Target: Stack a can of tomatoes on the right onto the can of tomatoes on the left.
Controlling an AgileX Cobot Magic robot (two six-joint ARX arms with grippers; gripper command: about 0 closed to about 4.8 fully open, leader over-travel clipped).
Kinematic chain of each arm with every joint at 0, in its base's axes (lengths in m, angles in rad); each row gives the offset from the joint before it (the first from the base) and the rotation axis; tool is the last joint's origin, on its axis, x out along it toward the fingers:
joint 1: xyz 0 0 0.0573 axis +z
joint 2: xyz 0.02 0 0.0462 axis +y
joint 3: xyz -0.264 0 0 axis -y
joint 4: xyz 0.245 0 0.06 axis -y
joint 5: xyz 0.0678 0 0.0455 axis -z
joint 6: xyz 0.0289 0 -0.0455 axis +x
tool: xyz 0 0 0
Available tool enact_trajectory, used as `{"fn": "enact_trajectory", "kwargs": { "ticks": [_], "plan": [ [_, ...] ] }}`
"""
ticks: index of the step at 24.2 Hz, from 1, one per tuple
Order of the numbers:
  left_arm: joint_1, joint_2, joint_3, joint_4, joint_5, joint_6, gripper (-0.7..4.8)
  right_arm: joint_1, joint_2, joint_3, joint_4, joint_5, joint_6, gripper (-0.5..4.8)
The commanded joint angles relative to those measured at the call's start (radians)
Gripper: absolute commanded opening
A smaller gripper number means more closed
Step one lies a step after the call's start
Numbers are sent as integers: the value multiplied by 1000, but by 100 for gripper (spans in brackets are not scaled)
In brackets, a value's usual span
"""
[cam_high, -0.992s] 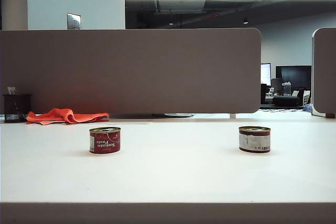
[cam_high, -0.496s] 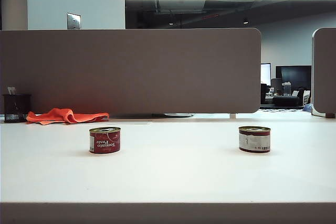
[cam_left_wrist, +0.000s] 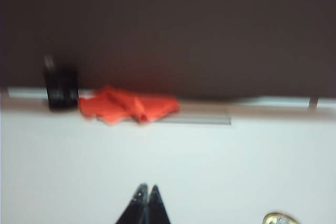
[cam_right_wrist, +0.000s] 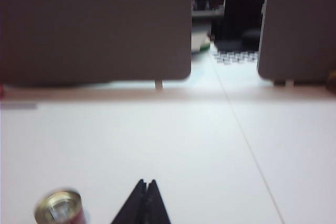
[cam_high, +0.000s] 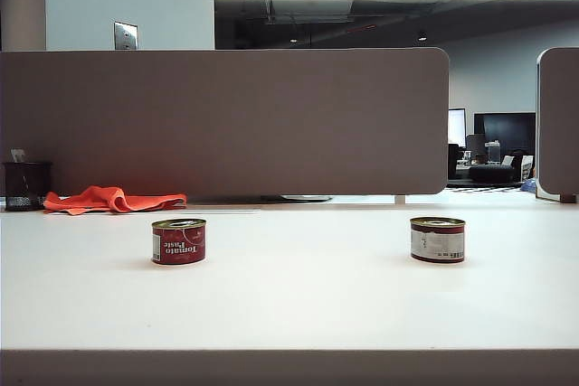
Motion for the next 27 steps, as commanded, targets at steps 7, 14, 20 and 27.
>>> {"fn": "enact_trajectory", "kwargs": {
  "ticks": [7, 14, 20, 27],
  "plan": [
    [-12, 379, 360, -301, 163, 159, -6, 0, 71, 328, -293, -109, 12, -6],
    [-112, 620, 540, -372, 180, 193, -6, 0, 290, 506, -410, -109, -61, -6],
    [-227, 756, 692, -415, 179, 179, -5, 44, 537, 704, -539, -97, -142, -6],
    [-272, 779, 734, -428, 175, 157, 45, 188, 750, 853, -629, -45, -160, -6]
  ]
}}
